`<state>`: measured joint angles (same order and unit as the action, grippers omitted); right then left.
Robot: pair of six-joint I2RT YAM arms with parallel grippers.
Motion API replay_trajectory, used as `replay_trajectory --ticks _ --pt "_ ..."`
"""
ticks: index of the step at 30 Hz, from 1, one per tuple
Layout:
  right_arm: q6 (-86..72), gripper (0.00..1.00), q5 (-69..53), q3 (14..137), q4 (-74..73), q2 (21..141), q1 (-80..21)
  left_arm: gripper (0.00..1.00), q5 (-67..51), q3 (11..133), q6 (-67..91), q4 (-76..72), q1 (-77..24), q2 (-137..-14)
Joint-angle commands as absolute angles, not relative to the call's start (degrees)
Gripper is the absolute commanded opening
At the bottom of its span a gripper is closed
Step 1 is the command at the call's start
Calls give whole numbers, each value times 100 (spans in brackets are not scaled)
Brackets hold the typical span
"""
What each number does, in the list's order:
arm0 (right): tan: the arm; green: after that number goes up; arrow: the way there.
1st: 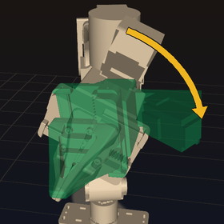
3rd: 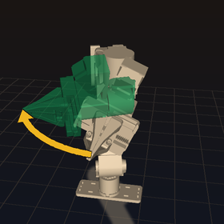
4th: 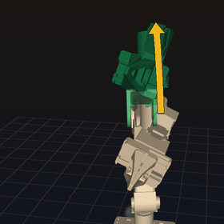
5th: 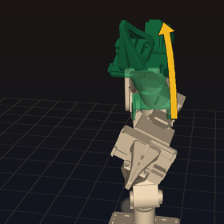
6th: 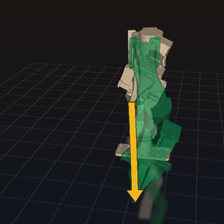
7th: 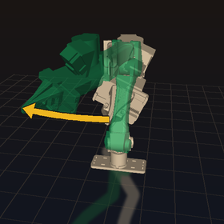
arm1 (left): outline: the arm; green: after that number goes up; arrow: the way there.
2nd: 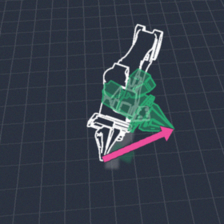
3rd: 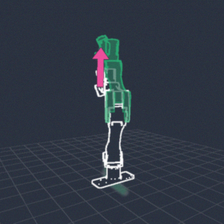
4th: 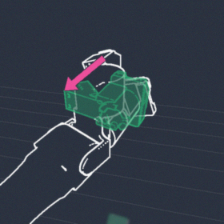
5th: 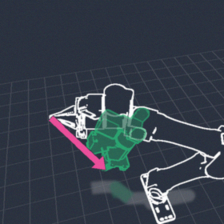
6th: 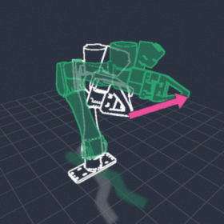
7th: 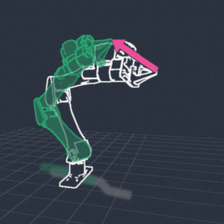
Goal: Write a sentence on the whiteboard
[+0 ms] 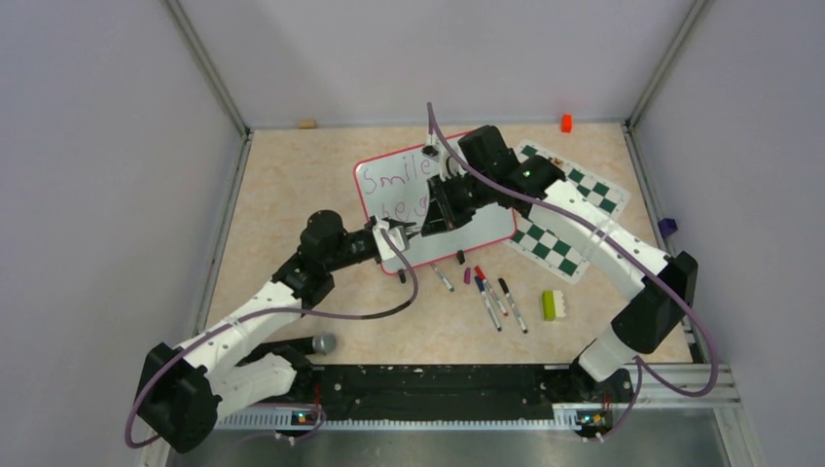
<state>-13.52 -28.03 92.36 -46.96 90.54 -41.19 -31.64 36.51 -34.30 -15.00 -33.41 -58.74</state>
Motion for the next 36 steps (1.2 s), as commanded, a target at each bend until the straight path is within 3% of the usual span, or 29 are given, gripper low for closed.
replay_trajectory --ticks 1,6,9,10,12,20,22,26,31,36 --pt "-1338 0 -3030 9354 -4497 9104 -4198 28 -3378 3895 -3411 -1764 -3341 -5876" --pt "-1359 0 -3056 9356 -4463 9123 -4192 33 -3471 3875 -3436 -1794 -3340 -5854" --pt "-1365 0 -3053 9379 -4460 9124 -4192 5 -3569 3897 -3464 -1744 -3340 -5869" --pt "-1366 0 -3052 9378 -4464 9120 -4197 0 -3581 3919 -3493 -1670 -3341 -5882" --pt "-1352 1 -3031 9361 -4434 9079 -4192 0 -3568 3942 -3549 -1535 -3343 -5898" --pt "-1818 32 -2652 8723 -3625 8499 -4126 0 -3225 3832 -3292 -1569 -3344 -5809" --pt "-2039 35 -2623 8484 -3305 8311 -4099 0 -3185 3827 -3300 -1546 -3340 -5801" --pt "-2158 34 -2593 8318 -3075 8188 -4087 0 -3193 3828 -3316 -1532 -3340 -5792" --pt "-2312 21 -2606 8217 -2893 8148 -4090 0 -3226 3830 -3307 -1576 -3340 -5817" --pt "-2464 22 -2667 7999 -2610 8088 -4084 0 -3251 3815 -3276 -1633 -3346 -5843"
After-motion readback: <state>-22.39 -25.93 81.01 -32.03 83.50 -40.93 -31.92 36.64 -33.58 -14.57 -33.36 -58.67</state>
